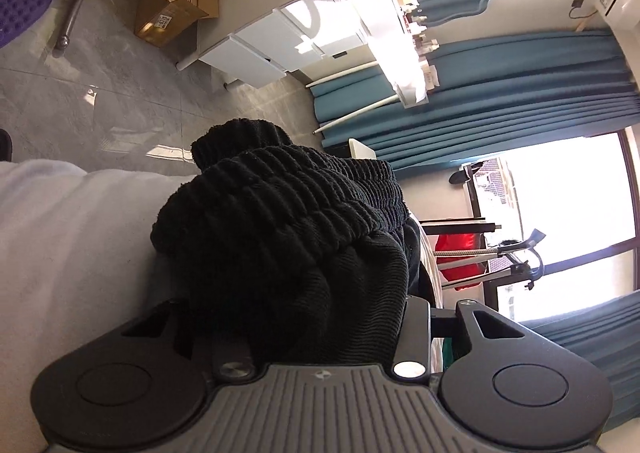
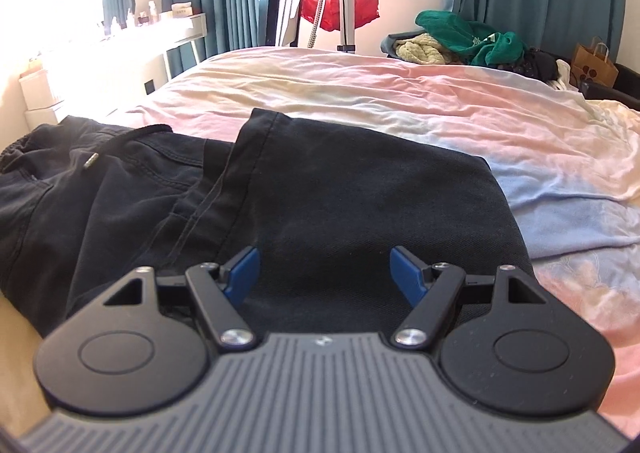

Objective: Fold clothes

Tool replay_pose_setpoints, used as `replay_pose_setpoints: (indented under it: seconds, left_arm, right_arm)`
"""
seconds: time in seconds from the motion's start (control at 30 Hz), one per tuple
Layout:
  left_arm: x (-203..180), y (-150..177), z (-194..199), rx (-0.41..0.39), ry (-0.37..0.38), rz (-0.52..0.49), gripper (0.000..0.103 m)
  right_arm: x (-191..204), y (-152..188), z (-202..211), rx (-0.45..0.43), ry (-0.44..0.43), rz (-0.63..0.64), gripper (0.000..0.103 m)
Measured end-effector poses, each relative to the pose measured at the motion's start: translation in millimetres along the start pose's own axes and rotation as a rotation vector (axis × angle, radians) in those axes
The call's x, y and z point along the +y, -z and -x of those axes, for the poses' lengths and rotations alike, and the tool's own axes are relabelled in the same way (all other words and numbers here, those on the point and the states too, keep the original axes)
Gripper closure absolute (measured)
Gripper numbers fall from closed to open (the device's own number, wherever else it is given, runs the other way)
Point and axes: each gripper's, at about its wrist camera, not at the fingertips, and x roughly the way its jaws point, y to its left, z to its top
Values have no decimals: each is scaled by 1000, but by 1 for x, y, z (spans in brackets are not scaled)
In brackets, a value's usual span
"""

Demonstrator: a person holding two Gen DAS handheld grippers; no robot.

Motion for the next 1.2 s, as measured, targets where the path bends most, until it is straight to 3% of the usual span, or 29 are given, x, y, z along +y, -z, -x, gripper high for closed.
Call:
replay_pose_setpoints:
  seconds: [0.2,0.33,0.53,0.63,0.73,0.9,0.97,1.07,1.2]
  left_arm:
    - [-35,7,18,-67,-10,-147,83]
    - [-78,24,30,-145,-14,-334,88]
    - [-187,93,46,-260,56,-678,90]
    - [-246,154,55,-332,109,-808,91]
    - [-296,224,66,-384,187,-900,91]
    - [-359,350,67,-374,279,-1057,91]
    - [-369,401,65,-368,305,-1123,91]
    - [-369,476,52,-339,336,-1210,91]
    - [-344,560,28,-290,349,-1329,92]
  right_arm:
    - [10,0,9,-6,-45,-6,29]
    - [9,16,-13,119,-24,-17,29]
    - [-3,14,-1,107,-49,-122,29]
    - [-31,8,20,70,-29,-253,29]
    - [-66,5,53,-31,87,-377,29]
    - [-143,6,94,-170,198,-612,29]
    - [-173,11,105,-210,236,-709,26]
    - [-210,23,113,-253,202,-851,26]
    - [-236,35,116,-285,190,-955,26]
